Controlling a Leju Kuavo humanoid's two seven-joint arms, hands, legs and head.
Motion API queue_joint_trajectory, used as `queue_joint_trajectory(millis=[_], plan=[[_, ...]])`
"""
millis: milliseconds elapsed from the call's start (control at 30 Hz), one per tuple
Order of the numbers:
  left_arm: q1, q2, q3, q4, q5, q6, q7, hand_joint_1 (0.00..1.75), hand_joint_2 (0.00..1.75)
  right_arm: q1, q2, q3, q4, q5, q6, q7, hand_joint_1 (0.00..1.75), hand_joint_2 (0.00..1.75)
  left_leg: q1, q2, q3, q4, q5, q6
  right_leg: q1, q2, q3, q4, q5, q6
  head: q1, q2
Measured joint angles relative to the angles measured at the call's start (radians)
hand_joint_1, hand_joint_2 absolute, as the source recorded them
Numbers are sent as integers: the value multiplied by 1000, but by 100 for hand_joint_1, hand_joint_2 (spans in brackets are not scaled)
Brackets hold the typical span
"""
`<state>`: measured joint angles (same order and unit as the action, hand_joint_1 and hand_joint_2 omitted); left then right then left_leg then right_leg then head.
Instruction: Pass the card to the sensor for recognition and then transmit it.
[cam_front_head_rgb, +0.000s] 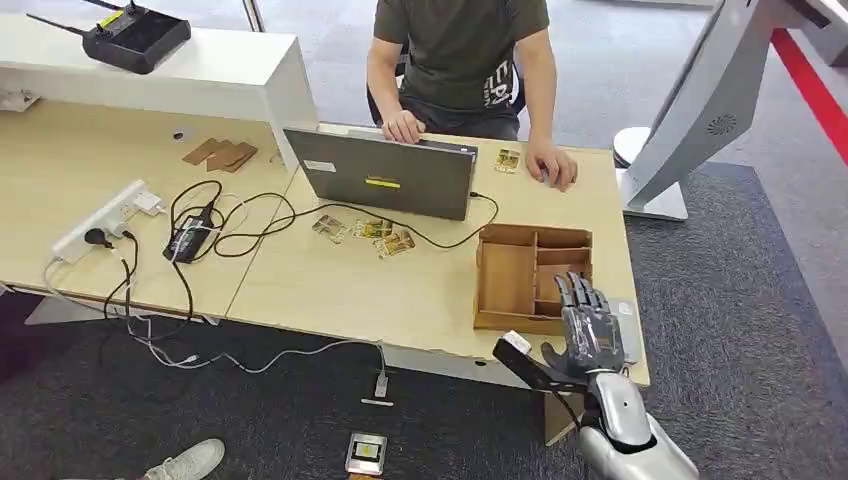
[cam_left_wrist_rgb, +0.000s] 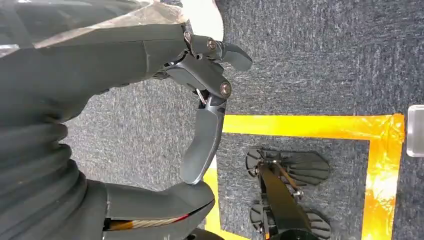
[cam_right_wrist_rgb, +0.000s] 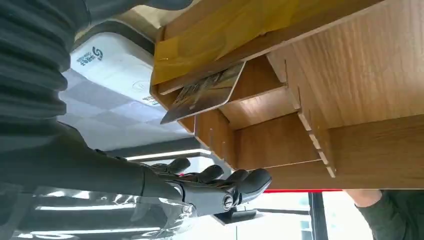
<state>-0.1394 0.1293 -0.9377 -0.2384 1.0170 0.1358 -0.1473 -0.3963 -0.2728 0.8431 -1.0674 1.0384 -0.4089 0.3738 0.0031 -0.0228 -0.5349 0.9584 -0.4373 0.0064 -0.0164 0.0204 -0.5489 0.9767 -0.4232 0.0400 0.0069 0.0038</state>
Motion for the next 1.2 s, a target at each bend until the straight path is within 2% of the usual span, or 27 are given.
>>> queue_joint_trajectory(millis=[900, 933, 967, 1000, 1033, 1067, 1200], plan=[[0, 0, 0, 0, 19, 4, -6, 0, 175, -1, -10, 8, -3, -8, -13, -4, 2, 175, 0, 0, 0, 0, 0, 0, 0, 0, 0, 0, 0, 0, 0, 0], [0, 0, 0, 0, 19, 4, -6, 0, 175, -1, -10, 9, -3, -10, -13, -4, 7, 175, 0, 0, 0, 0, 0, 0, 0, 0, 0, 0, 0, 0, 0, 0], [0, 0, 0, 0, 19, 4, -6, 0, 175, -1, -9, 9, -3, -10, -13, -4, 154, 175, 0, 0, 0, 0, 0, 0, 0, 0, 0, 0, 0, 0, 0, 0], [0, 0, 0, 0, 19, 4, -6, 0, 175, -1, -8, 9, -3, -11, -13, -4, 162, 175, 0, 0, 0, 0, 0, 0, 0, 0, 0, 0, 0, 0, 0, 0], [0, 0, 0, 0, 19, 4, -6, 0, 175, -1, -7, 10, -3, -11, -13, -4, 161, 175, 0, 0, 0, 0, 0, 0, 0, 0, 0, 0, 0, 0, 0, 0], [0, 0, 0, 0, 19, 4, -6, 0, 175, -1, -6, 10, -3, -12, -12, -4, 168, 175, 0, 0, 0, 0, 0, 0, 0, 0, 0, 0, 0, 0, 0, 0], [0, 0, 0, 0, 19, 4, -6, 0, 175, -1, 3, 11, -3, -13, -11, -8, 166, 175, 0, 0, 0, 0, 0, 0, 0, 0, 0, 0, 0, 0, 0, 0]])
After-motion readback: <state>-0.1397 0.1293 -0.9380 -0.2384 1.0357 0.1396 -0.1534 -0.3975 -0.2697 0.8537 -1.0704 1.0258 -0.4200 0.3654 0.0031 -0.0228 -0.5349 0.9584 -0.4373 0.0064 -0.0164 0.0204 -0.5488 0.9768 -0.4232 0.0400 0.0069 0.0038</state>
